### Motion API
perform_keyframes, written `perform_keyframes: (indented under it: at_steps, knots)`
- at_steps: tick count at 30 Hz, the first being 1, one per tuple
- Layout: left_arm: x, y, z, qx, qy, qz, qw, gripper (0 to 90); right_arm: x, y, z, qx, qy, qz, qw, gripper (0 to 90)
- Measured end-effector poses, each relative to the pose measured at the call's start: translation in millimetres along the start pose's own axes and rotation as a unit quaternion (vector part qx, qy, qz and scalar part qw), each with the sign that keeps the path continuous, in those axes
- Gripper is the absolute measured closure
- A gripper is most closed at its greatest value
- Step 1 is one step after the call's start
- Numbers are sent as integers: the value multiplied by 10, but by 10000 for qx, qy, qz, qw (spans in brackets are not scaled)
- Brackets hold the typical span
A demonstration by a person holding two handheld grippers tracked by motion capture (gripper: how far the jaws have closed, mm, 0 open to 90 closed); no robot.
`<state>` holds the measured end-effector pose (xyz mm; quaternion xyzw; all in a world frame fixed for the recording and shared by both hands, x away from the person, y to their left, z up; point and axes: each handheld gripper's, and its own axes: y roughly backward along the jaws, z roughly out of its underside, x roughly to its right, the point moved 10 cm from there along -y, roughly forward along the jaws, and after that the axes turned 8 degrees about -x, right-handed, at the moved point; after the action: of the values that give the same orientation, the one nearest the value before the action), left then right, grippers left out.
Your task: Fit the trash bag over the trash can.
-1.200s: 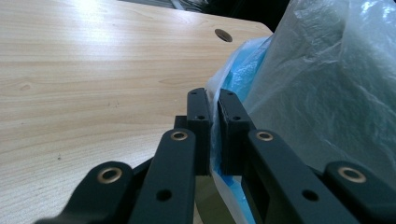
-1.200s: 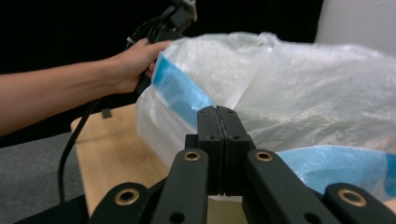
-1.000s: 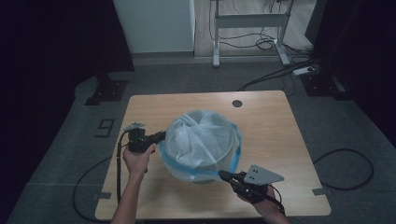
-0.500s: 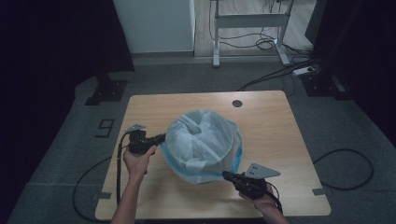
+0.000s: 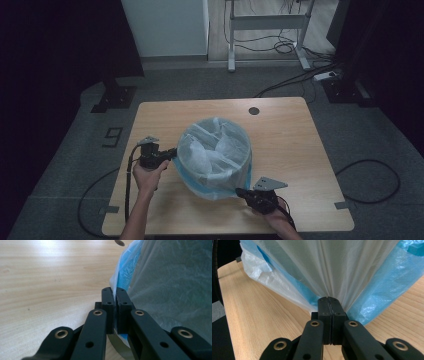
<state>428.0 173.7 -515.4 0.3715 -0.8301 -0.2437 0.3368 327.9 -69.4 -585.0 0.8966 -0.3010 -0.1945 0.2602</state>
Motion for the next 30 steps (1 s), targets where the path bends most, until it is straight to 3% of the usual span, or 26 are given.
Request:
perform_keyframes:
  at_steps: [15, 22, 24, 26, 28, 30]
  knots:
    - [-97, -86, 275, -246, 205, 125, 9994, 862, 52, -20, 87, -156, -11, 58, 9999, 881]
    - [-104, -102, 311, -332, 202, 103, 9992, 840, 71, -8, 86, -112, -33, 69, 9999, 840]
    - [-107, -45, 274, -135, 158, 57, 9998, 752, 57, 27, 48, 48, 10, 78, 10000, 698]
    - [-137, 58, 228, 118, 141, -43, 9998, 588, 40, 94, -16, 287, 3, 106, 9995, 578]
    - [-163, 179, 196, 312, 90, -96, 9994, 459, 33, 168, -74, 524, -10, 112, 9986, 492]
    - [-172, 242, 187, 375, 27, -98, 9992, 421, 36, 205, -98, 639, -18, 130, 9979, 456]
